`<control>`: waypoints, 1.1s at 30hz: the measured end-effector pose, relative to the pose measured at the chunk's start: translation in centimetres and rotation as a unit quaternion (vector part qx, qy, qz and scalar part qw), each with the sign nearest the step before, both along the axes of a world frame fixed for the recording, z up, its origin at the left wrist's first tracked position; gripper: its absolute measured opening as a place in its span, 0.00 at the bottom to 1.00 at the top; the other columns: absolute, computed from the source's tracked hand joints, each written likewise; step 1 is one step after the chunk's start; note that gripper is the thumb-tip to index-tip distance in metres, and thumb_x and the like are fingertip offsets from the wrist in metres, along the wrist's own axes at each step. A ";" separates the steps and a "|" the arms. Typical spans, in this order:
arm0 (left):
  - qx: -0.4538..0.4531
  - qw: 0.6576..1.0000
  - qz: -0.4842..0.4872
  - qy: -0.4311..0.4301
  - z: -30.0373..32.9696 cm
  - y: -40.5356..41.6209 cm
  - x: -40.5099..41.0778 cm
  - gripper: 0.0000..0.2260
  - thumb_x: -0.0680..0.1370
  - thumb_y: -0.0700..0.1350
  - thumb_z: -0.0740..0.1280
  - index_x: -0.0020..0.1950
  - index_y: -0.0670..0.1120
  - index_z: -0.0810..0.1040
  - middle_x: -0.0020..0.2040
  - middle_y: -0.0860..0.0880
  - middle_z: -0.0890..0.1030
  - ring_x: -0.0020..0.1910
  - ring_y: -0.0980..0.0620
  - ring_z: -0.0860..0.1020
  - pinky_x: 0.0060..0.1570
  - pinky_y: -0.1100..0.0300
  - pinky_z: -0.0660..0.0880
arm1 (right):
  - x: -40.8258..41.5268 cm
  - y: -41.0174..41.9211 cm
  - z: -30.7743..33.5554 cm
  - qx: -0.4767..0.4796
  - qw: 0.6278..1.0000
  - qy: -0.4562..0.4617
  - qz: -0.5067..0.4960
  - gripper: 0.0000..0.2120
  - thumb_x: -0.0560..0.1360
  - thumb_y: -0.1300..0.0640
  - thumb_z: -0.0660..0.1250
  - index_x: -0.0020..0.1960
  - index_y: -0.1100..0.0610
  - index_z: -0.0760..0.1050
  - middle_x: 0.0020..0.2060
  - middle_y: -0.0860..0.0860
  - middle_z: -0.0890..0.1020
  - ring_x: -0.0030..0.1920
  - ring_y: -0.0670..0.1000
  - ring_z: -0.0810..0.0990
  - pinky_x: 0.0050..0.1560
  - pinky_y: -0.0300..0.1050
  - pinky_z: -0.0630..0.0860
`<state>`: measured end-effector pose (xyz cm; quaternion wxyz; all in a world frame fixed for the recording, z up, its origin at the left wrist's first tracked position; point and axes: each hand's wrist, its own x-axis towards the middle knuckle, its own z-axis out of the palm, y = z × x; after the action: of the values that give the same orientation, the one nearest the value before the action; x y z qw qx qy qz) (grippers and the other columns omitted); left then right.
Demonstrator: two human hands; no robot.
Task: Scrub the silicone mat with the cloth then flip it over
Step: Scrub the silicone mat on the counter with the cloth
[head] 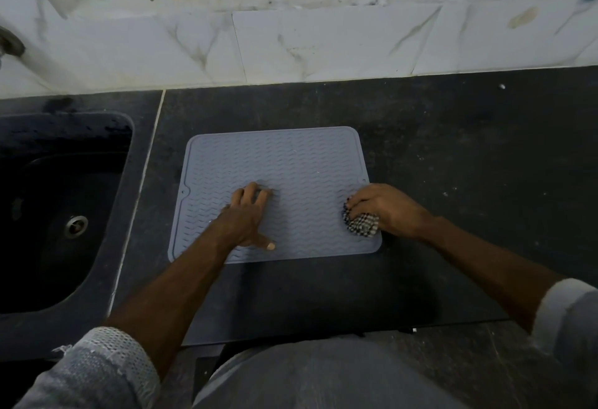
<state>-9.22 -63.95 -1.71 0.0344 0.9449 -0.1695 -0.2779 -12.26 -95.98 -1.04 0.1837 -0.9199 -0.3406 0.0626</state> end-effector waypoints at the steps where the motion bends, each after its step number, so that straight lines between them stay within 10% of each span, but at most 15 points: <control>1: 0.002 1.000 0.001 0.001 0.0 0.0 0.0 0.54 0.64 0.59 0.78 0.78 0.50 0.46 0.77 0.46 0.43 0.75 0.40 0.46 0.70 0.36 0.60 | 0.0 -0.5 0.2 -0.002 1.000 0.003 -0.003 0.12 0.67 0.60 0.75 0.50 0.55 0.82 0.51 0.53 0.83 0.52 0.53 0.81 0.57 0.50 0.76; 33: -0.006 1.000 -0.001 0.007 0.3 -0.1 -0.1 0.53 0.64 0.58 0.78 0.78 0.49 0.47 0.77 0.45 0.44 0.75 0.39 0.45 0.70 0.35 0.58 | -3.5 -0.4 -0.2 -0.068 0.995 -0.019 0.070 0.18 0.67 0.62 0.73 0.57 0.55 0.80 0.55 0.53 0.81 0.56 0.55 0.79 0.58 0.53 0.75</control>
<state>-9.36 -64.01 -1.40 0.0414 0.9424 -0.1718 -0.2839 -15.79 -96.34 -1.20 0.1090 -0.9053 -0.4024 0.0812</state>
